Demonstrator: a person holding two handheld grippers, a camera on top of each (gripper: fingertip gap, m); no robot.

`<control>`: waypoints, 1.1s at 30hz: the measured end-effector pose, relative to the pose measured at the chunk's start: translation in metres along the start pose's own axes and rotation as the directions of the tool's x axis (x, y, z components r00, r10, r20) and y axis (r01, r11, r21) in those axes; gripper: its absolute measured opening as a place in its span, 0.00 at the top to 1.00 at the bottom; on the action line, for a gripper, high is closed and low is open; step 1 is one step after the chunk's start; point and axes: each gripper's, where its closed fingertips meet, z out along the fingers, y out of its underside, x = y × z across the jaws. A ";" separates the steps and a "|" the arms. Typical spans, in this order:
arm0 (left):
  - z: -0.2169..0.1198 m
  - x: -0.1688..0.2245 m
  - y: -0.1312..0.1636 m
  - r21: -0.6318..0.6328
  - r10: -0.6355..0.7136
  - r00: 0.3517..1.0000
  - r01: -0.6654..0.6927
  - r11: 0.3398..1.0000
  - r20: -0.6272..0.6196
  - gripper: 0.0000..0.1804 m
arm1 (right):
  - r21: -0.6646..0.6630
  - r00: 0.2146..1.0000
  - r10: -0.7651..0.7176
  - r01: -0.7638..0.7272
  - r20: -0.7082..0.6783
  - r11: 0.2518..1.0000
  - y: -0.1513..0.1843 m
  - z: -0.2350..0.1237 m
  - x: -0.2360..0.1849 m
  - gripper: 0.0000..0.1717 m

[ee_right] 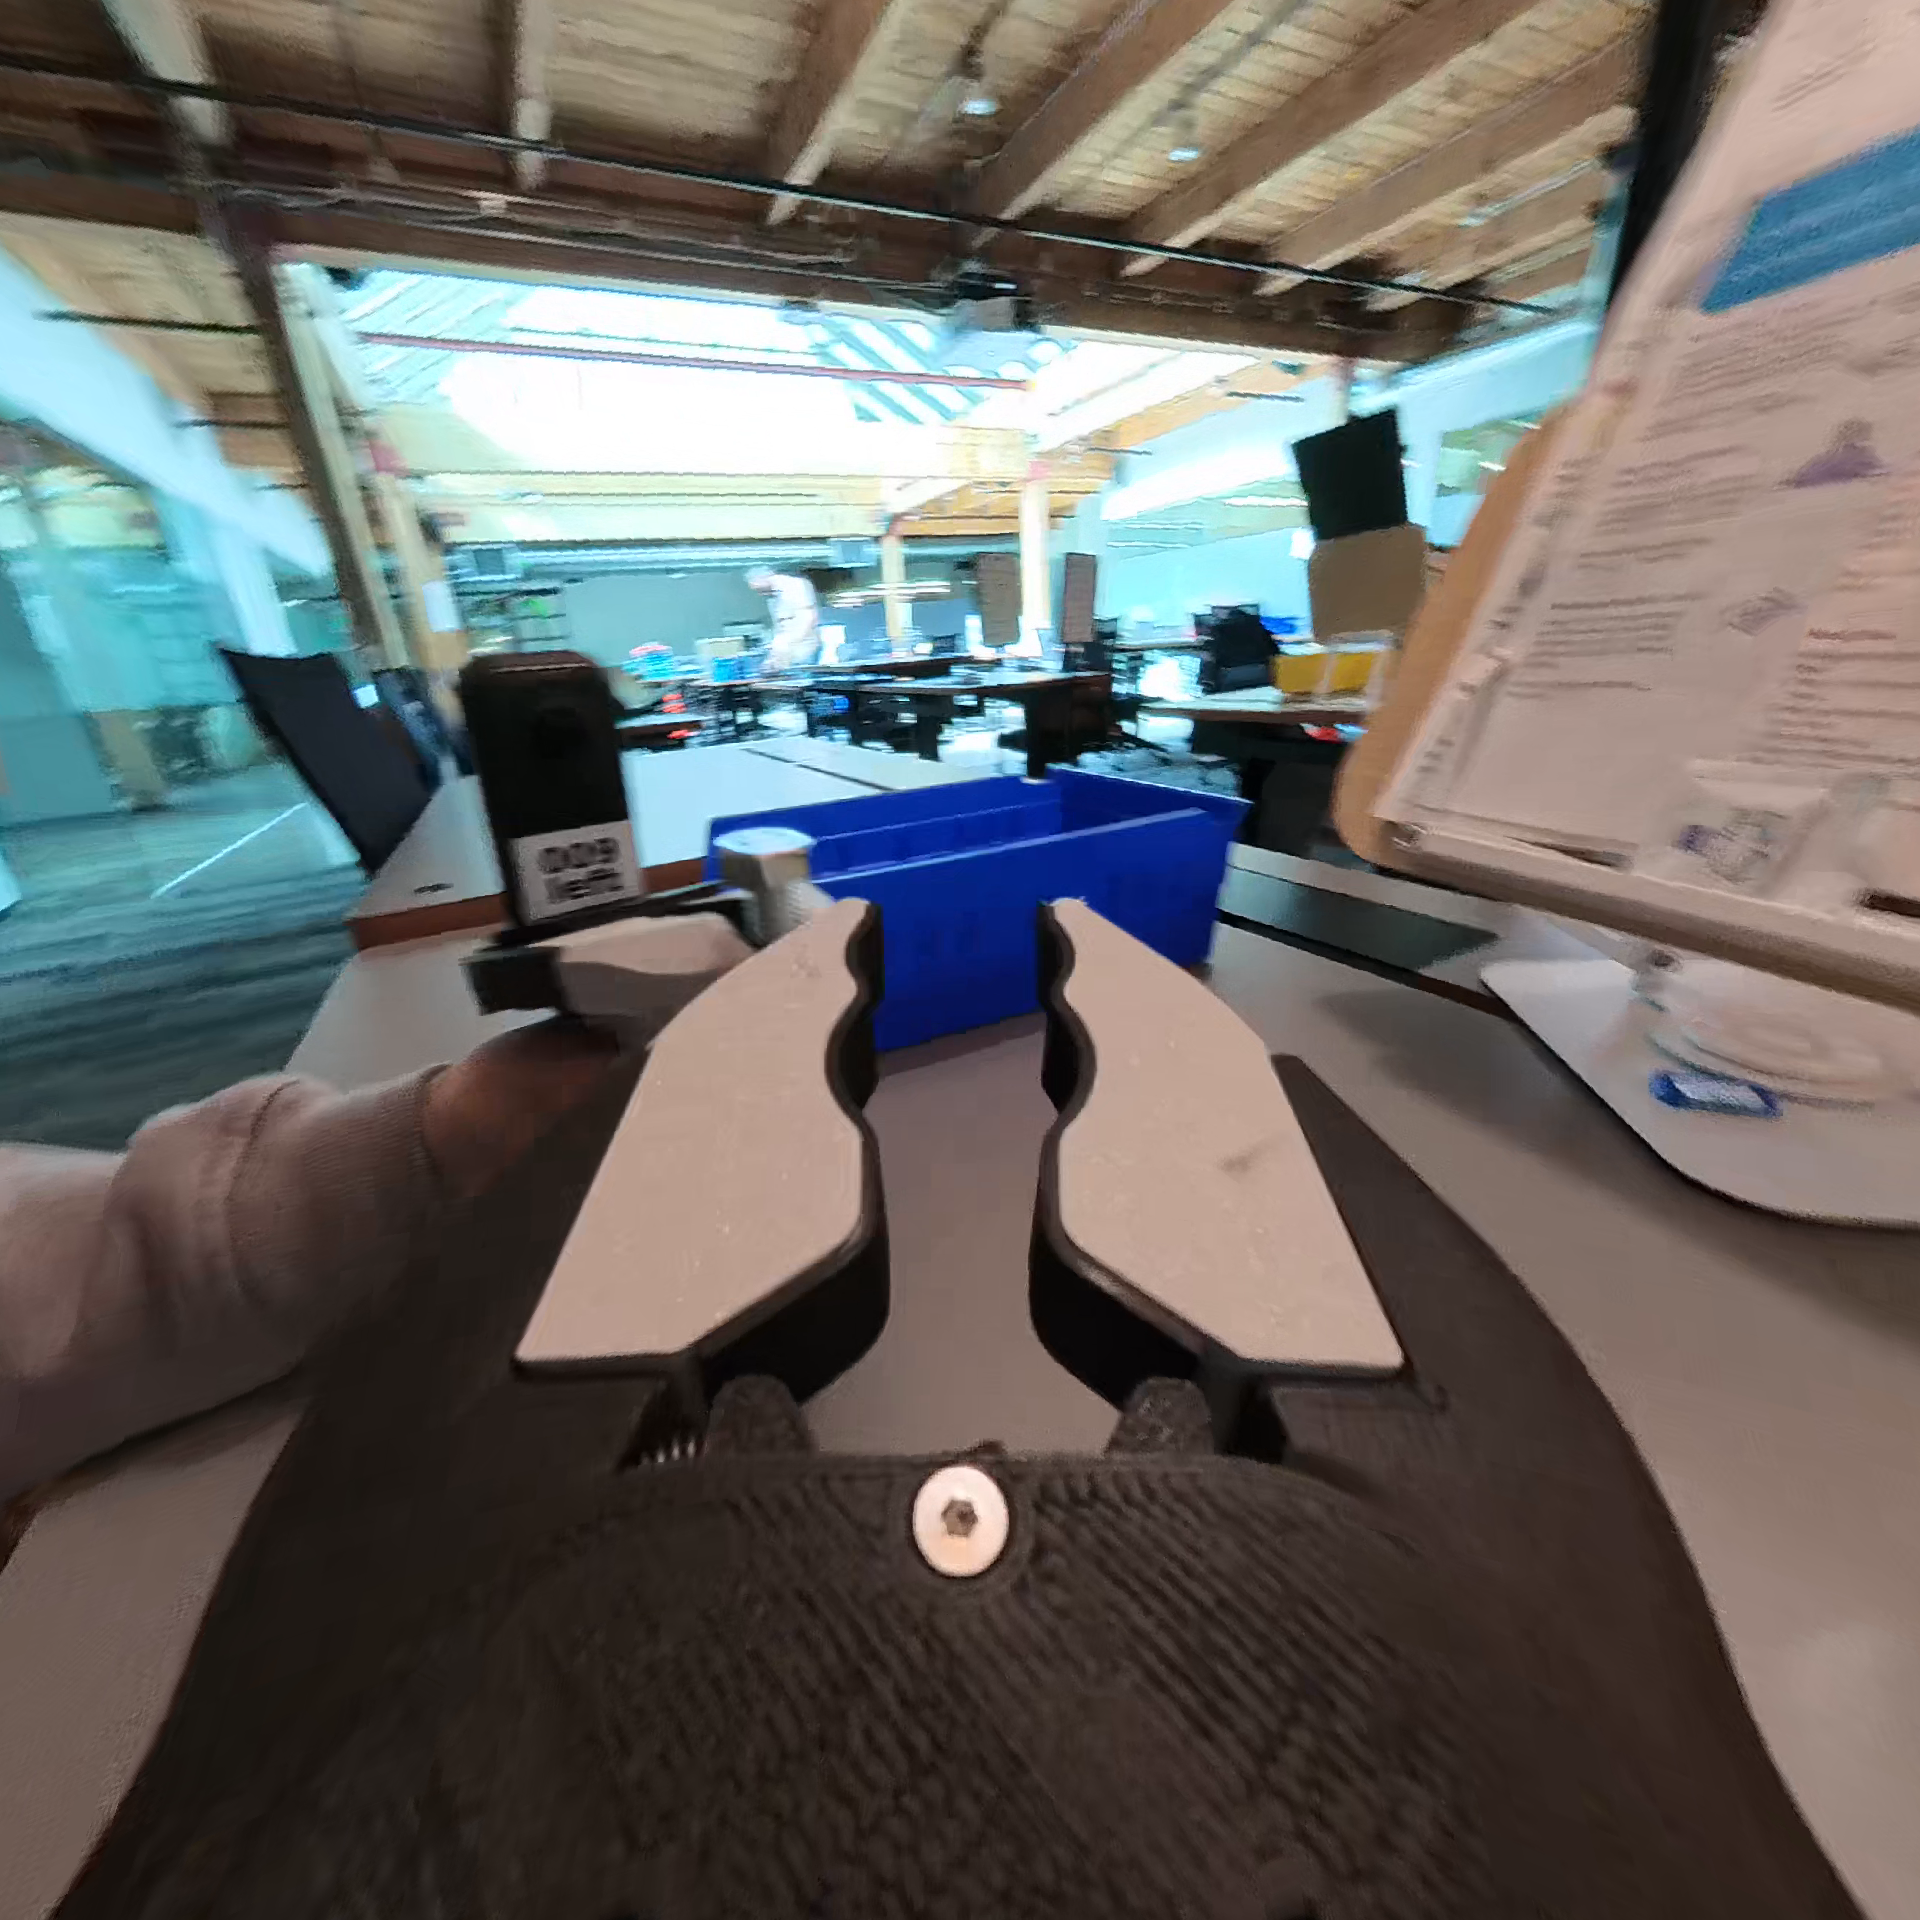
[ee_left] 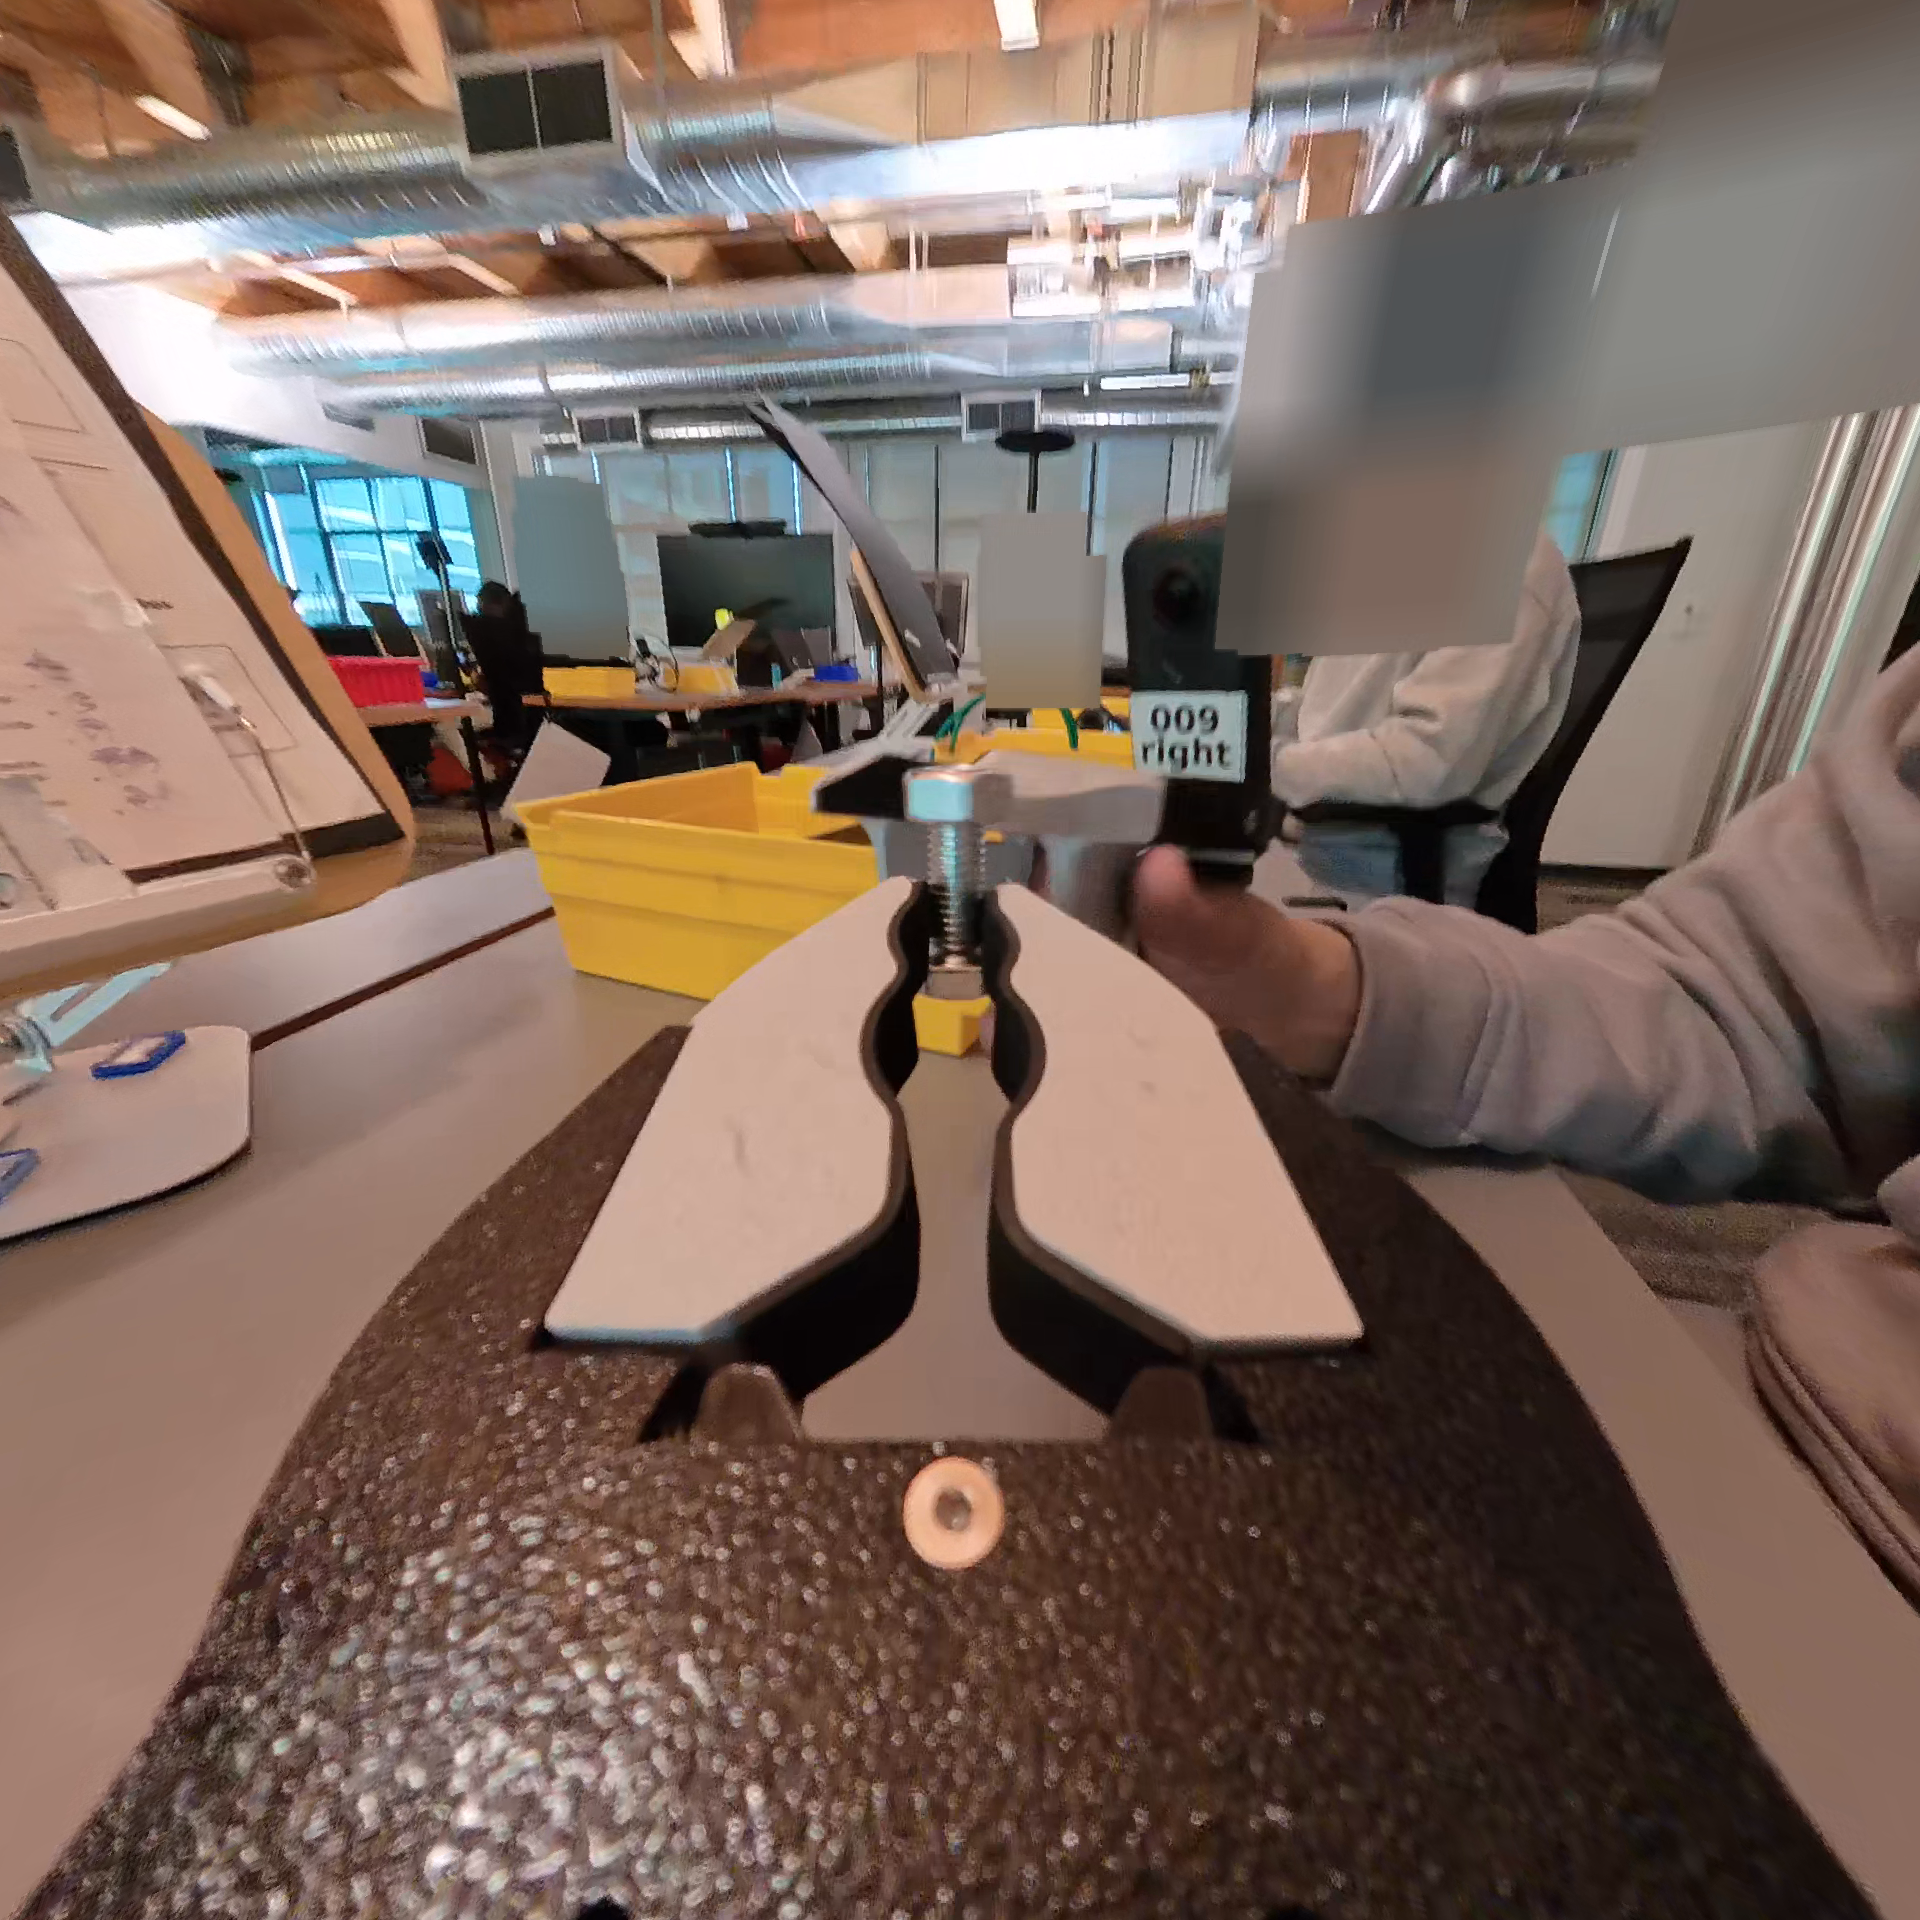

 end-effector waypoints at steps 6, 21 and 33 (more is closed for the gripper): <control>0.004 -0.002 0.010 -0.064 0.016 0.999 -0.015 0.998 0.027 0.95 | 0.044 0.995 0.029 -0.033 0.100 0.998 -0.009 -0.001 -0.013 0.75; 0.003 -0.004 0.006 -0.027 -0.004 0.999 0.005 1.000 0.049 0.95 | 0.023 0.999 0.034 -0.035 0.043 0.999 -0.005 -0.003 -0.001 0.73; 0.008 -0.002 0.009 -0.047 0.022 0.998 -0.019 0.999 0.065 0.95 | 0.004 0.998 0.016 -0.016 0.059 1.000 -0.002 0.003 -0.011 0.73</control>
